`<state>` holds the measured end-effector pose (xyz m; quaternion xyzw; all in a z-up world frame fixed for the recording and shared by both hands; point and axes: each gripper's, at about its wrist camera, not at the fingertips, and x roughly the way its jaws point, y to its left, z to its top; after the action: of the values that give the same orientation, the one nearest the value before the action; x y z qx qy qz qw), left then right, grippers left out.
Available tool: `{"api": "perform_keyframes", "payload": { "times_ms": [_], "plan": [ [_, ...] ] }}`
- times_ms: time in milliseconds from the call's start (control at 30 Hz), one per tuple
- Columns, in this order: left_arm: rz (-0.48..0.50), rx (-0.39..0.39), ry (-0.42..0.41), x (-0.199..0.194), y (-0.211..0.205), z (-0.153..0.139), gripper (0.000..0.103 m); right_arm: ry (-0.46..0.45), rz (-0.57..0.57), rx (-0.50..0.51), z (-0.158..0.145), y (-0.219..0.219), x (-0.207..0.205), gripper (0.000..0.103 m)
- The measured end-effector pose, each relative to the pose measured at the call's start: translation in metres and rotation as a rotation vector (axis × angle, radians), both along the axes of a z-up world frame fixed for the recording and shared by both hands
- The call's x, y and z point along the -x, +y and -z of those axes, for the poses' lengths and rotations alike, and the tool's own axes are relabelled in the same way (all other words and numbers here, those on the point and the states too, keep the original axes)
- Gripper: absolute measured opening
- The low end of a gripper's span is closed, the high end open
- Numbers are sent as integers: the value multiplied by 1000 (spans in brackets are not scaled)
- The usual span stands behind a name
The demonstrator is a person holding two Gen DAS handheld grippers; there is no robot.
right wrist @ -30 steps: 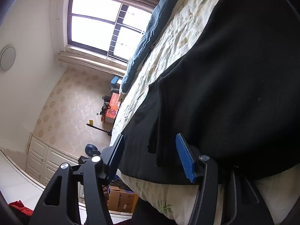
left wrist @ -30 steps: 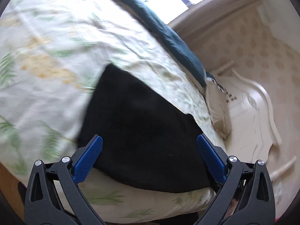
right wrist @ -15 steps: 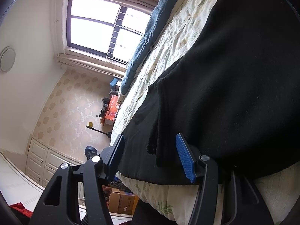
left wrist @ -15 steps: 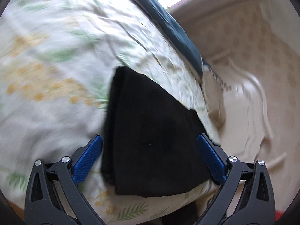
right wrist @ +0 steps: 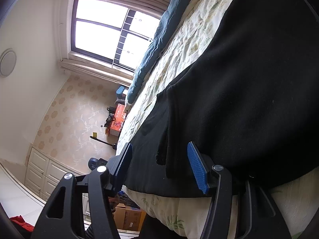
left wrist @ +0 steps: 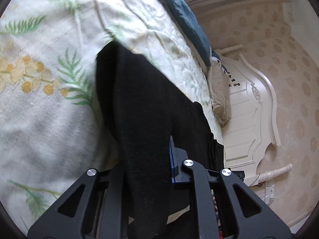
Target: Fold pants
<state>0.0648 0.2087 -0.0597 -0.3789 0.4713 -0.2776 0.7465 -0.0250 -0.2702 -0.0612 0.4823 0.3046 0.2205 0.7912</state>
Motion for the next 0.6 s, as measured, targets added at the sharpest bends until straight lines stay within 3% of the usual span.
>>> {"api": "perform_keyframes", "payload": {
  "times_ms": [300,600],
  "plan": [
    [30,42,-101,6,-37,-70,13,-5,1,99,-16,19,1,80],
    [222,19,-232,12,-134,-136,13,4,-18,141,-18,24,17,81]
  ]
}}
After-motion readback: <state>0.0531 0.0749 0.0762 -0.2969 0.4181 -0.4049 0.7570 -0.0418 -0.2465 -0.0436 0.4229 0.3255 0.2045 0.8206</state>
